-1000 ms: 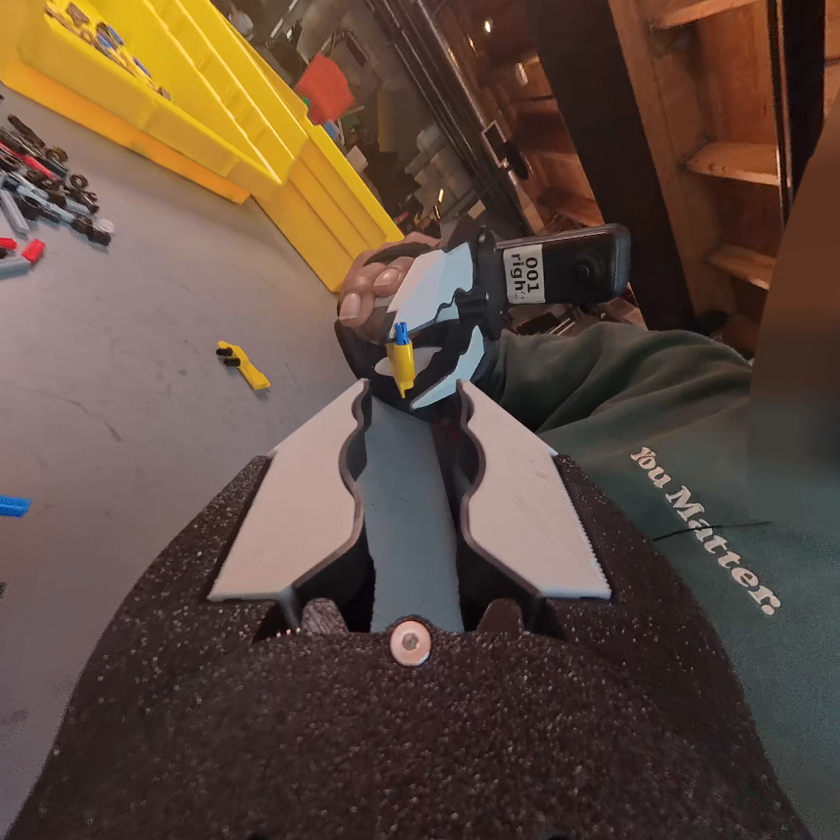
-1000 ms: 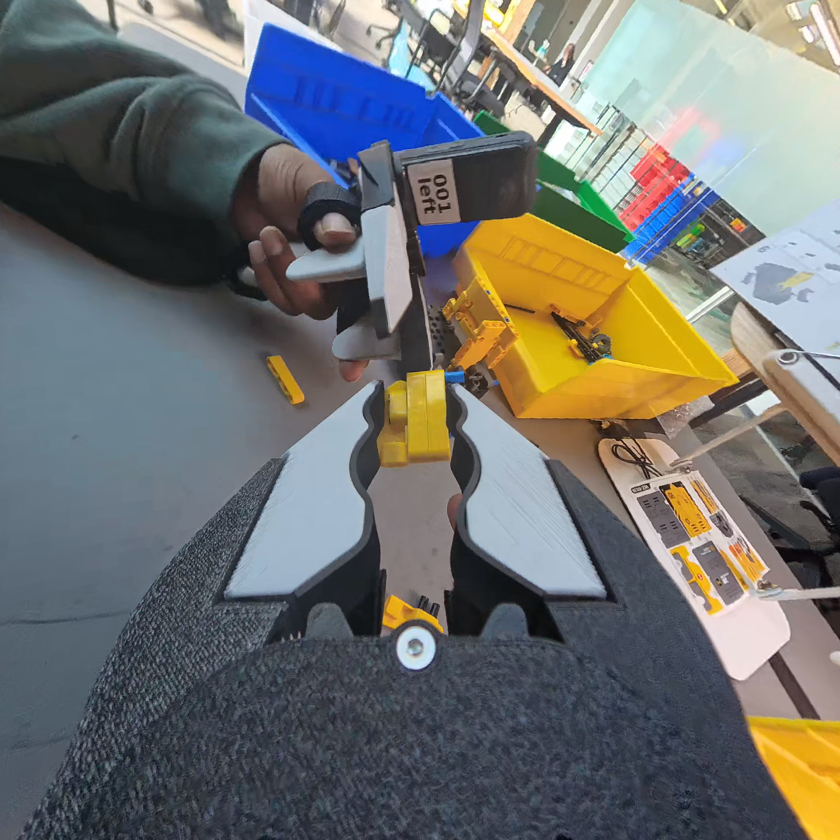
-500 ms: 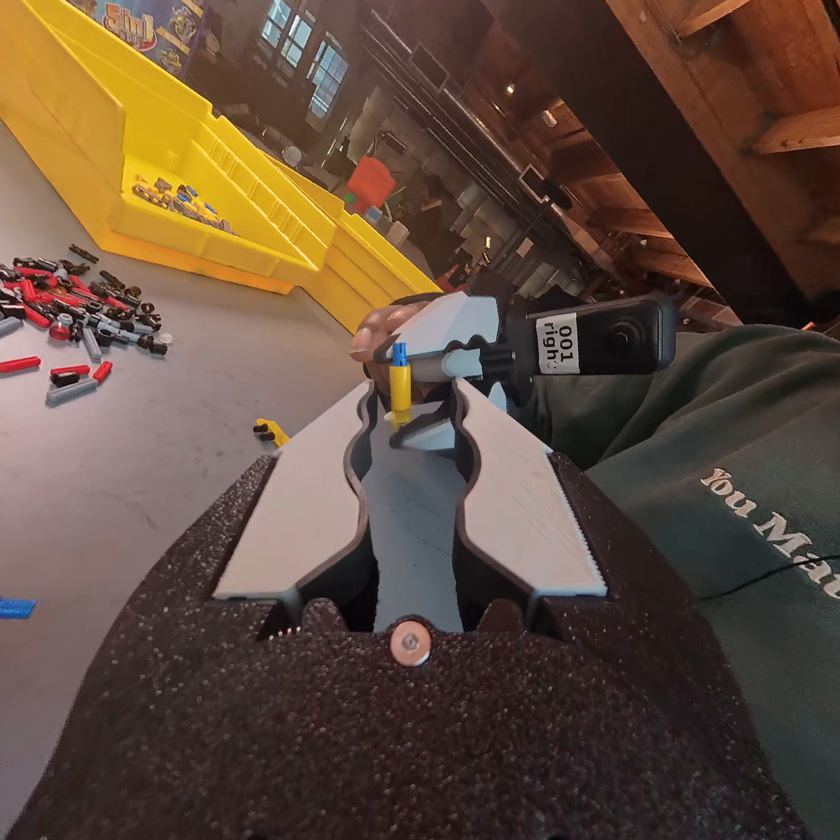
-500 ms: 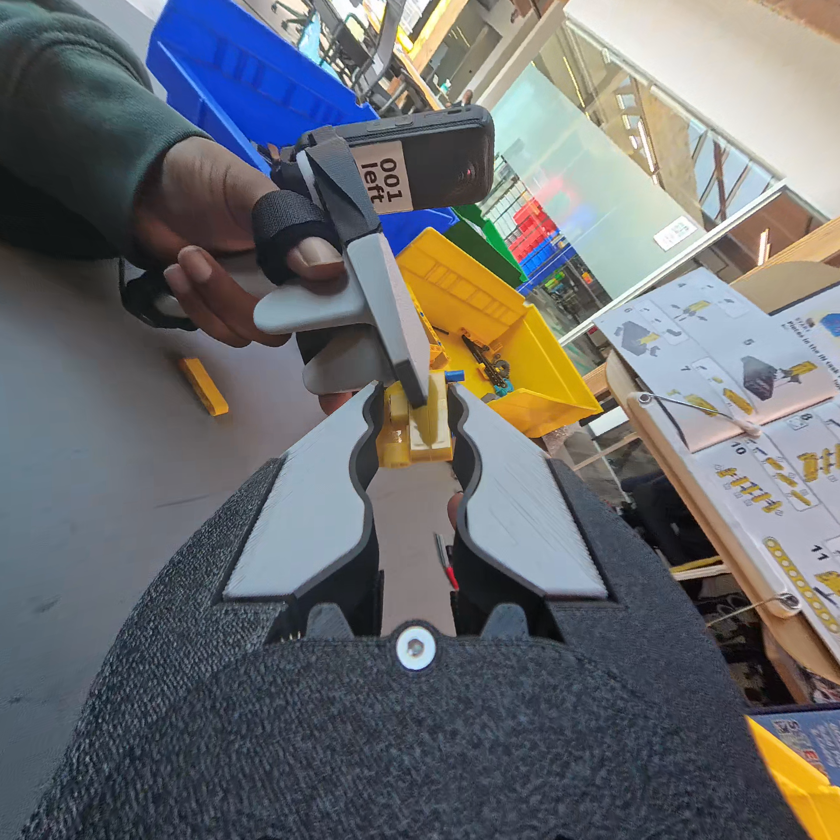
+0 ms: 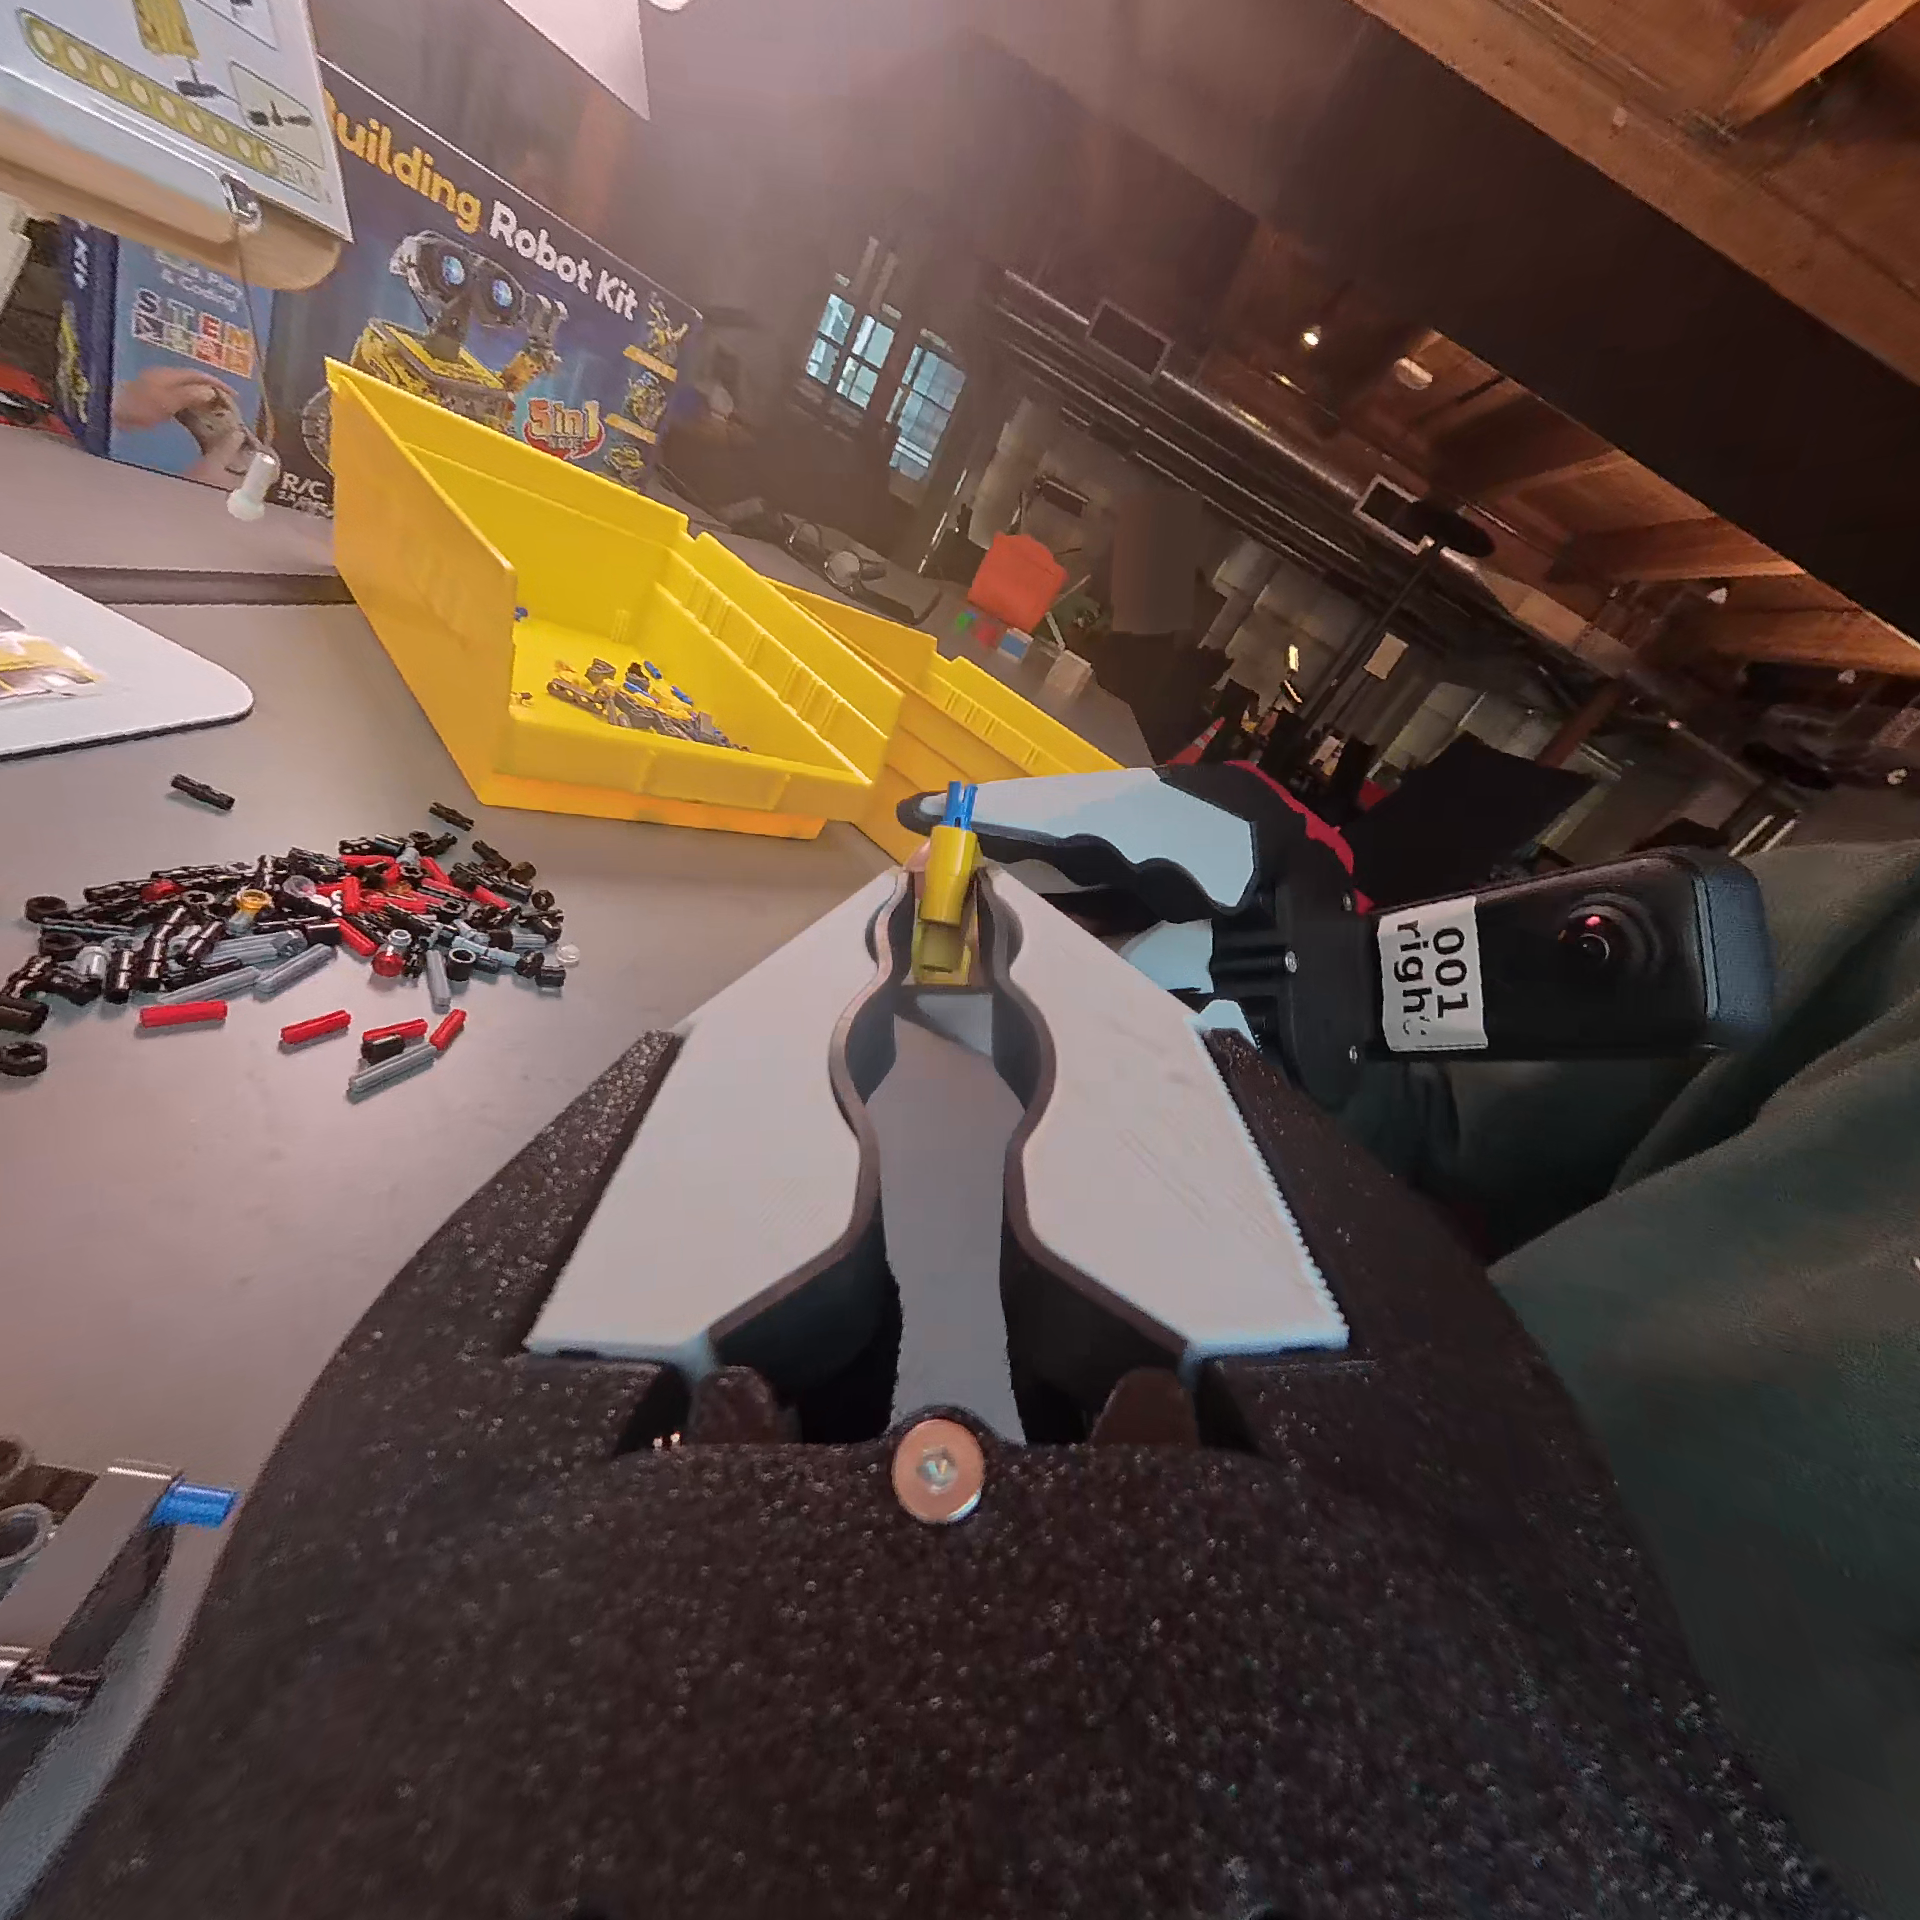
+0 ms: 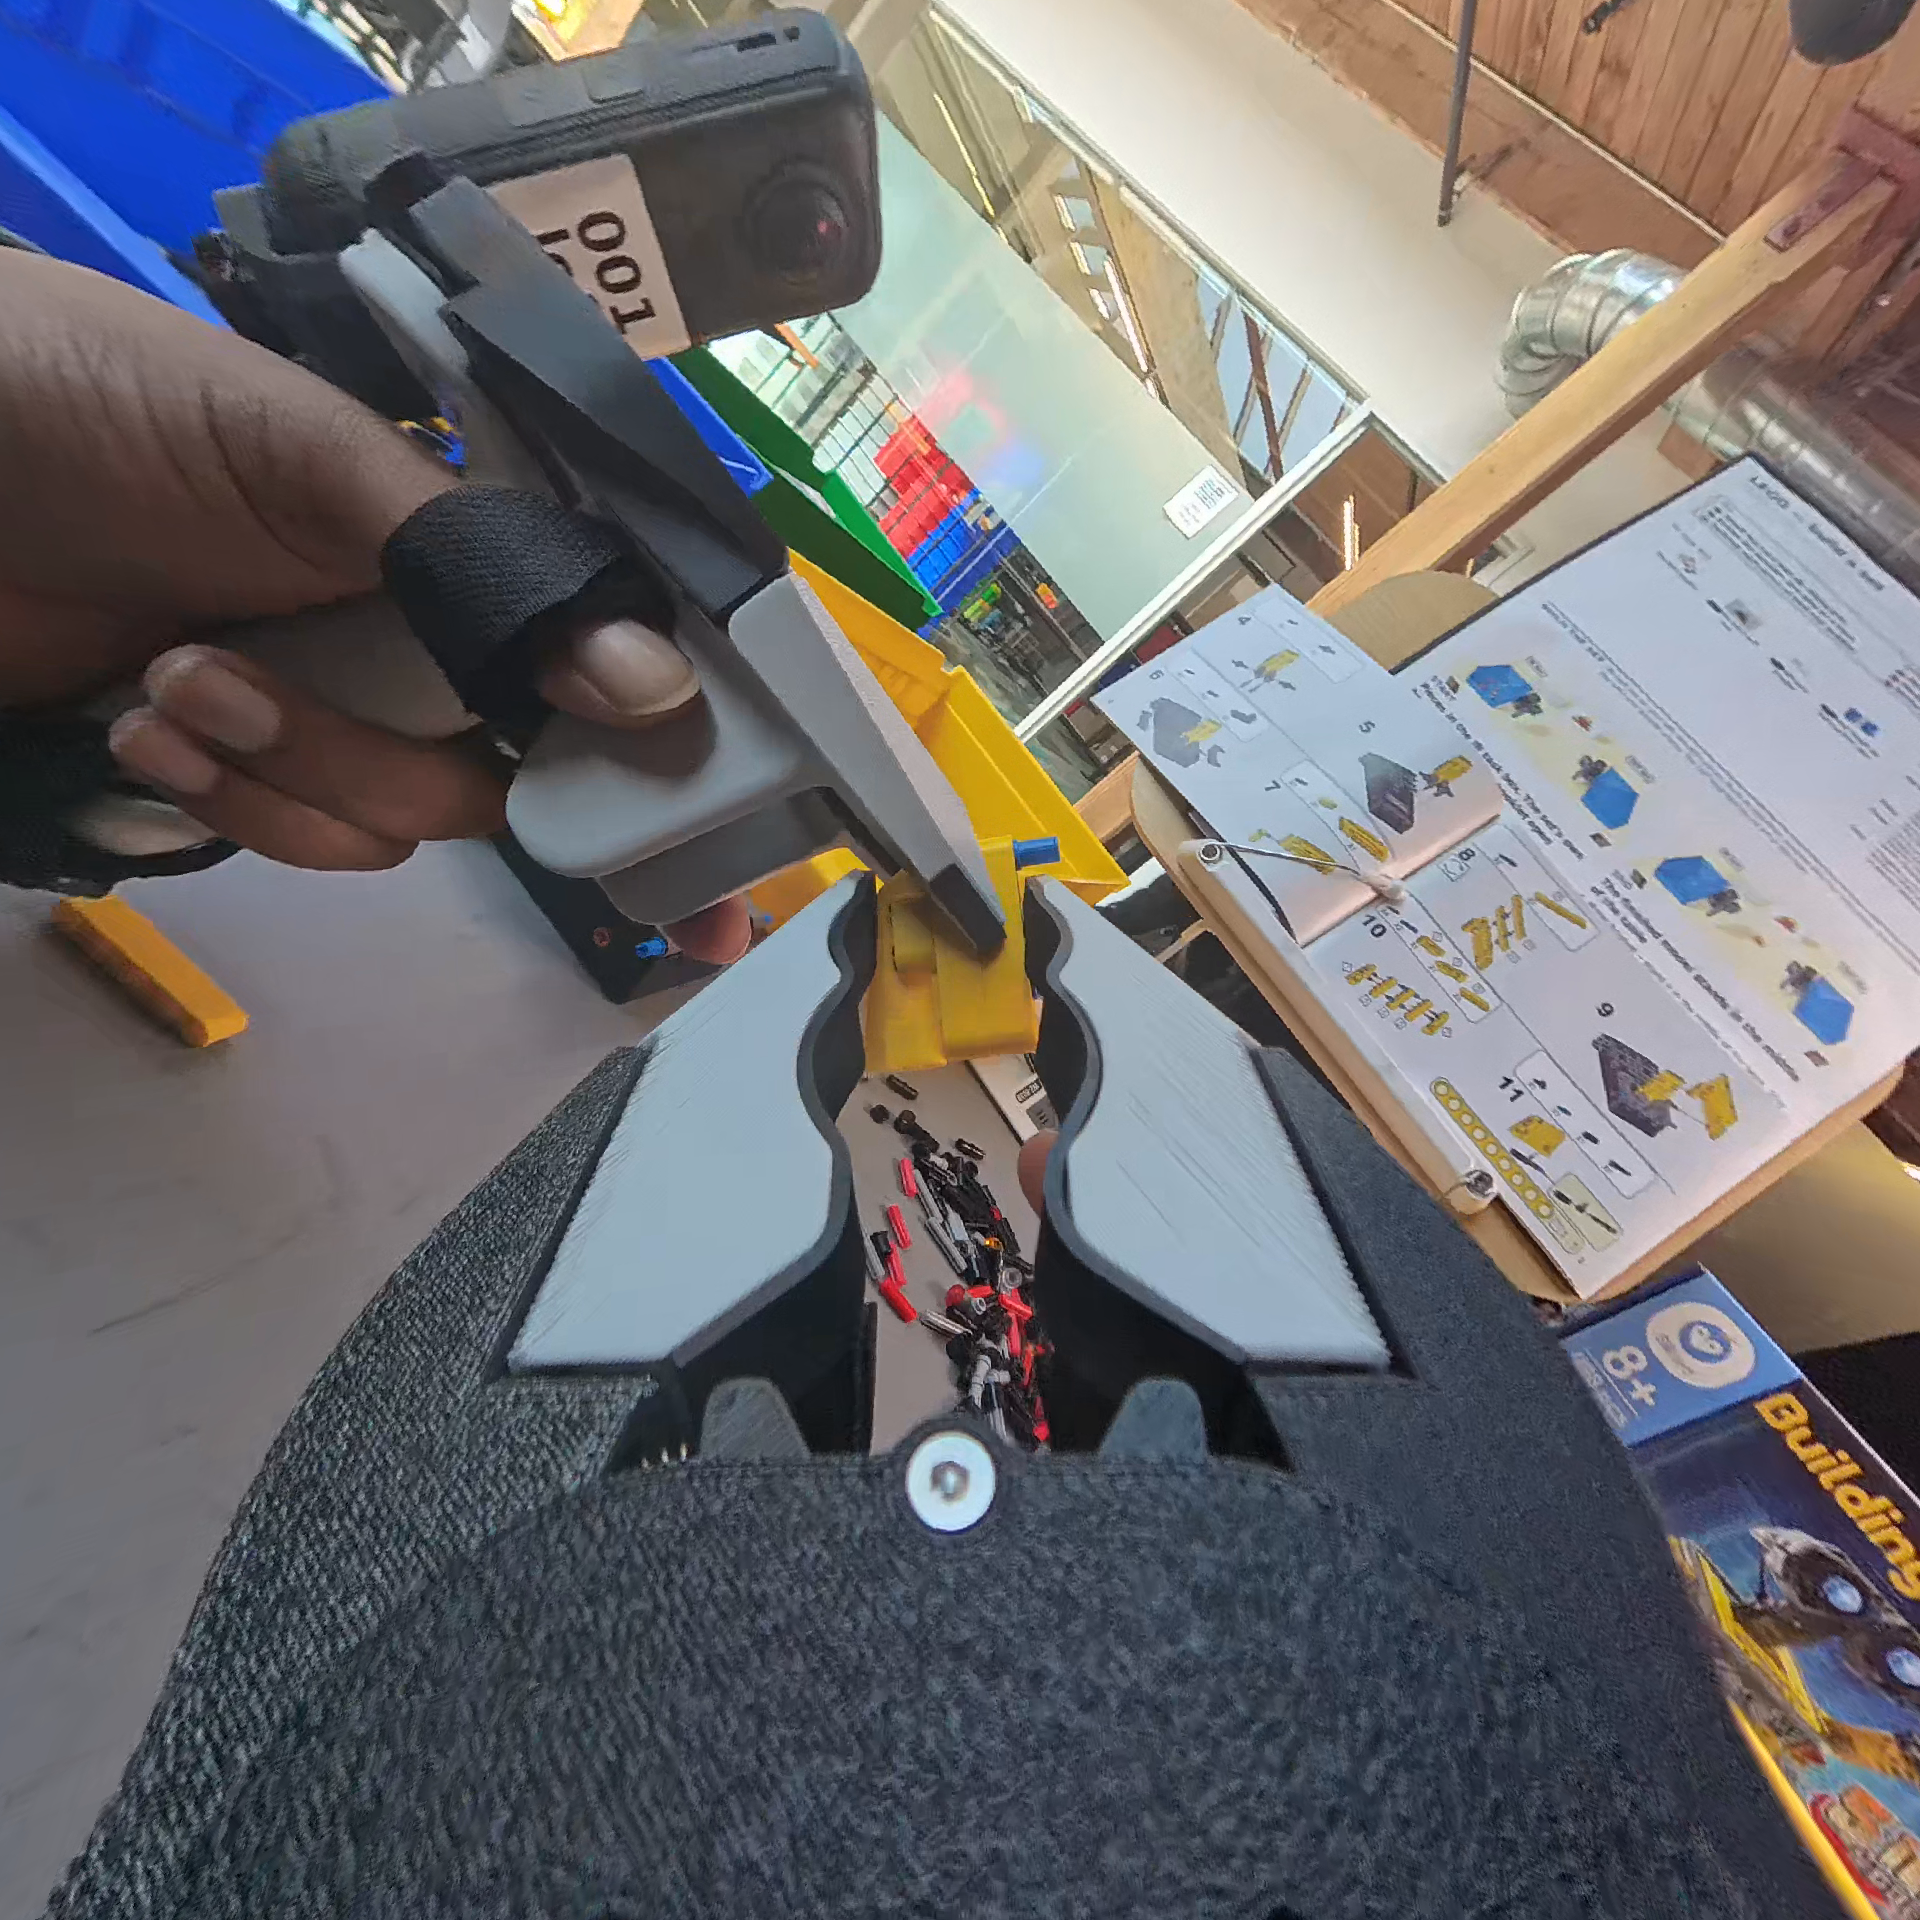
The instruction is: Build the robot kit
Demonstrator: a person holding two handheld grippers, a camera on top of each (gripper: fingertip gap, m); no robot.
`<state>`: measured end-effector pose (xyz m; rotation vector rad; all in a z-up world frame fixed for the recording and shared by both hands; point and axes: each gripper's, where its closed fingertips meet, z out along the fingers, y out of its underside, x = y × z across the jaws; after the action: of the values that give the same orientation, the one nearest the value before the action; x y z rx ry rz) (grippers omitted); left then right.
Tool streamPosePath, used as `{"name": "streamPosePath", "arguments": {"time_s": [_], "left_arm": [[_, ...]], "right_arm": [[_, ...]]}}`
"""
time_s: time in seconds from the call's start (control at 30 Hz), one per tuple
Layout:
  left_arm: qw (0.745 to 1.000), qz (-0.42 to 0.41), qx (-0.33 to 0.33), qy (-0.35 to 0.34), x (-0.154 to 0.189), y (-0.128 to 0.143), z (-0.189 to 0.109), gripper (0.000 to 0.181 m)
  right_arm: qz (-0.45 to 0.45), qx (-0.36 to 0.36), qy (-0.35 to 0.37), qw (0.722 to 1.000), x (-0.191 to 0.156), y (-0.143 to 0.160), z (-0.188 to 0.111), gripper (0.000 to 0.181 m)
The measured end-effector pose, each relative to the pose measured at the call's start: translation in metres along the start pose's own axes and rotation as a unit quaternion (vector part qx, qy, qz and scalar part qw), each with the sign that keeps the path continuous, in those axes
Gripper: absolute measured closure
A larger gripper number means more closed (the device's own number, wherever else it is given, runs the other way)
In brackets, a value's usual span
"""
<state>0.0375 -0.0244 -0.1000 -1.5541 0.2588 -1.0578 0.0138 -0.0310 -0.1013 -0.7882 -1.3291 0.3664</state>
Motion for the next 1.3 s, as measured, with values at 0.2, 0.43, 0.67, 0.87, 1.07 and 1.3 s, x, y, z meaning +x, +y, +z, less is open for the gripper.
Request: {"name": "streamPosePath", "arguments": {"time_s": [0.2,0.43,0.67,0.87,1.07,1.3], "left_arm": [[1.000,0.005,0.002,-0.013,-0.001,-0.003,-0.001,0.175],[0.989,0.082,-0.120,-0.016,-0.014,0.020,-0.018,0.175],[0.961,0.104,-0.254,-0.005,-0.031,0.064,-0.020,0.175],[0.951,0.094,-0.294,-0.013,-0.034,0.086,-0.020,0.175],[0.951,0.079,-0.293,-0.058,-0.051,0.081,-0.034,0.175],[0.964,0.074,-0.238,-0.090,-0.065,0.054,-0.042,0.175]], "right_arm": [[0.027,-0.004,0.000,1.000,0.001,-0.001,0.003,0.152],[0.219,0.037,-0.250,0.943,0.002,0.009,-0.024,0.152],[0.161,-0.202,-0.395,0.882,-0.018,0.123,-0.075,0.166],[0.126,-0.222,-0.423,0.869,-0.046,0.128,-0.066,0.163],[0.137,-0.202,-0.407,0.880,-0.057,0.116,-0.051,0.154],[0.145,-0.115,-0.444,0.877,-0.134,0.020,-0.020,0.154]]}}
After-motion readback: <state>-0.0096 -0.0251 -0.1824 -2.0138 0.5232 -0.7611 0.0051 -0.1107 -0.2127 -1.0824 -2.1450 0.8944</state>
